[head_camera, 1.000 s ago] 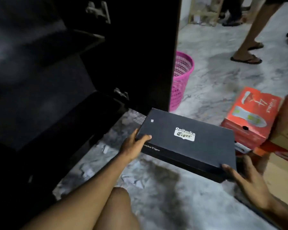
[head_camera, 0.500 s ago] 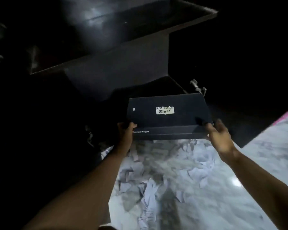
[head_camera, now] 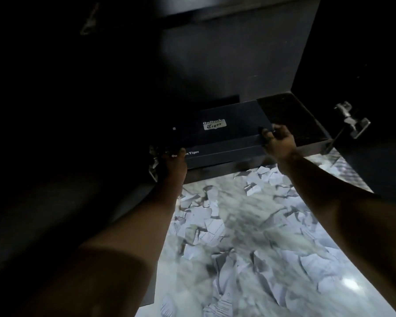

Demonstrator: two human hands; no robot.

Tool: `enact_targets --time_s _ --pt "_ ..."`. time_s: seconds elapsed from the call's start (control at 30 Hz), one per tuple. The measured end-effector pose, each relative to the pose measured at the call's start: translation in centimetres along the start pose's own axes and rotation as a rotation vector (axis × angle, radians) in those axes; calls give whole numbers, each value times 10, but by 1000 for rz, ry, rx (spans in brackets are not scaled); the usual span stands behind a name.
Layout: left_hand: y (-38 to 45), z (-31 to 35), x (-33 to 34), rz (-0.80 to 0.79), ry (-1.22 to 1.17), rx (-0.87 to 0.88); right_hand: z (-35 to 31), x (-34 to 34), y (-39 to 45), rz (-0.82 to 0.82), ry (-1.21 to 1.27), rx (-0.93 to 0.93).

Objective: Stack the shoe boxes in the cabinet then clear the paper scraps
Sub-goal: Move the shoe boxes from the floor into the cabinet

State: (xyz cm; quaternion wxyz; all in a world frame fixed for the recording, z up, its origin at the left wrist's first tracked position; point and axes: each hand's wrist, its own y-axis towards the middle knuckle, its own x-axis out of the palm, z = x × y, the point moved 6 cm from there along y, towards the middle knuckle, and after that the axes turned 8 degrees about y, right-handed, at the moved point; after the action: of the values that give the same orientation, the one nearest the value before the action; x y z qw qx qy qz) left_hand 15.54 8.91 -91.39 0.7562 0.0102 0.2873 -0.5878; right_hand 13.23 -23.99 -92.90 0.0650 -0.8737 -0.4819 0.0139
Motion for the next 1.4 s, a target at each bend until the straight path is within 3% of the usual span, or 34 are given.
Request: enact_targets --time_s 0.3,0.43,0.53,0.63,0.73,0.83,0.93,1.17,1.4 --pt "27 -14 4 67 -32 -20 26 19 29 -20 -270 -3" --pt "13 -17 22 -69 -104 -109 10 10 0 22 -308 27" --pt "-18 -10 32 -114 -30 -123 0 -8 -33 36 -397 19" --pt "-56 2 56 -256 46 -26 -21 -30 -74 22 -476 -46" --pt "-108 23 97 -542 155 151 -40 -64 -113 13 -509 -54" --pt "-174 42 136 -740 302 390 -53 -116 -156 2 -505 -55" --pt "-240 46 173 -888 423 503 -65 -180 -209 35 -536 -97" --pt "-431 29 234 -1250 549 695 -81 -343 -373 411 -606 -82" --pt "-613 -44 255 -1568 654 785 -47 -457 -612 1100 -567 49"
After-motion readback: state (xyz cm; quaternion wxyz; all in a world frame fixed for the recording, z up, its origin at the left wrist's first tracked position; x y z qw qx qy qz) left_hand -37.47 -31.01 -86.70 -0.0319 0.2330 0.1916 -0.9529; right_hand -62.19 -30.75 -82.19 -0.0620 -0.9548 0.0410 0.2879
